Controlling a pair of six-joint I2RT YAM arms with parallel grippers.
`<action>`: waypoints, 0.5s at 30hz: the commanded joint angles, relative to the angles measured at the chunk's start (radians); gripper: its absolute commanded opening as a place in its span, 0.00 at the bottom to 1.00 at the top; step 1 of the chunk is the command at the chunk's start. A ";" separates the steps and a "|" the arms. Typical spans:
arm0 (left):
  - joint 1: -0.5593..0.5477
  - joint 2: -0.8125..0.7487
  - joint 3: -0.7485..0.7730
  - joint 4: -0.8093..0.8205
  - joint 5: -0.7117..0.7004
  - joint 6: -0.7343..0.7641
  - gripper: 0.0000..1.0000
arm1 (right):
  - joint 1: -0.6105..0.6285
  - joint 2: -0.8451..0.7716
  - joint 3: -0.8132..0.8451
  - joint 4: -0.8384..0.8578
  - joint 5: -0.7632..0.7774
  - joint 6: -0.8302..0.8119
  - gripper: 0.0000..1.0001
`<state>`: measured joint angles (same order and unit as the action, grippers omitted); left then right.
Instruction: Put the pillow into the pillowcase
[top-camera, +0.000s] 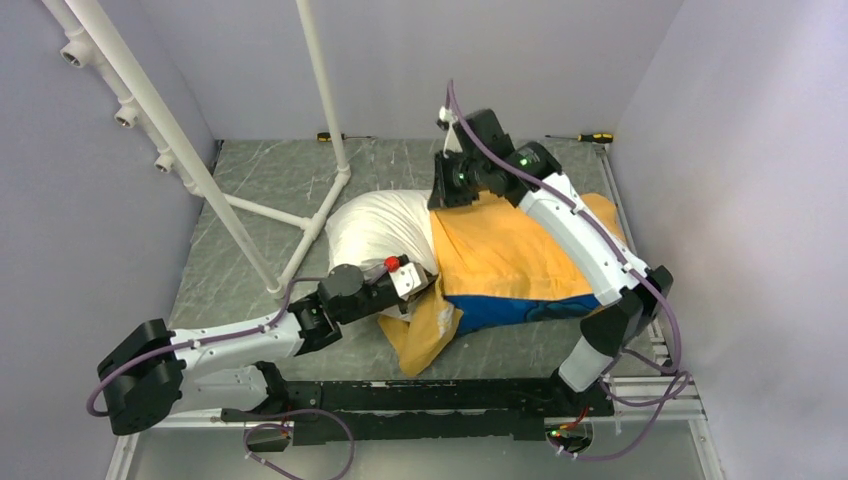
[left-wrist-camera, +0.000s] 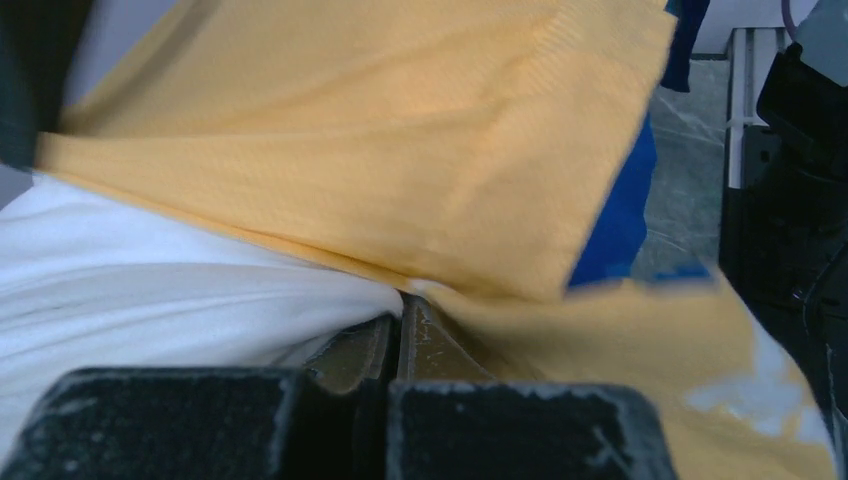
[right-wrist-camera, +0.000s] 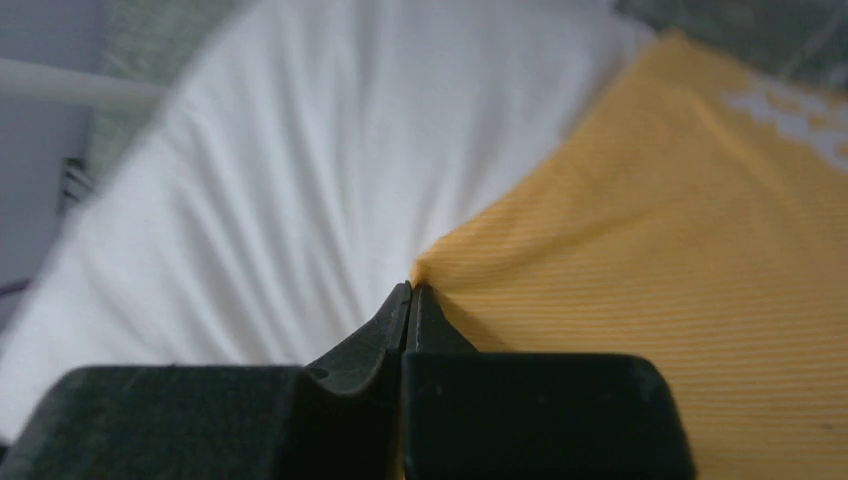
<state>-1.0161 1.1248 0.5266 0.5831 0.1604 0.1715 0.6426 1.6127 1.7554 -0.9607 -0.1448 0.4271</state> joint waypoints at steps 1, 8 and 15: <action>-0.051 0.061 0.038 -0.056 0.006 0.019 0.00 | 0.002 0.099 0.343 0.138 -0.171 -0.056 0.00; -0.088 0.097 0.155 0.018 -0.346 0.155 0.00 | 0.001 0.125 0.540 0.326 -0.428 -0.014 0.00; -0.124 0.138 0.253 0.019 -0.461 0.406 0.00 | -0.025 -0.181 0.014 0.661 -0.555 -0.054 0.00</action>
<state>-1.0985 1.2167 0.6884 0.5789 -0.2447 0.3641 0.6018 1.6592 1.9331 -0.7383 -0.4248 0.3523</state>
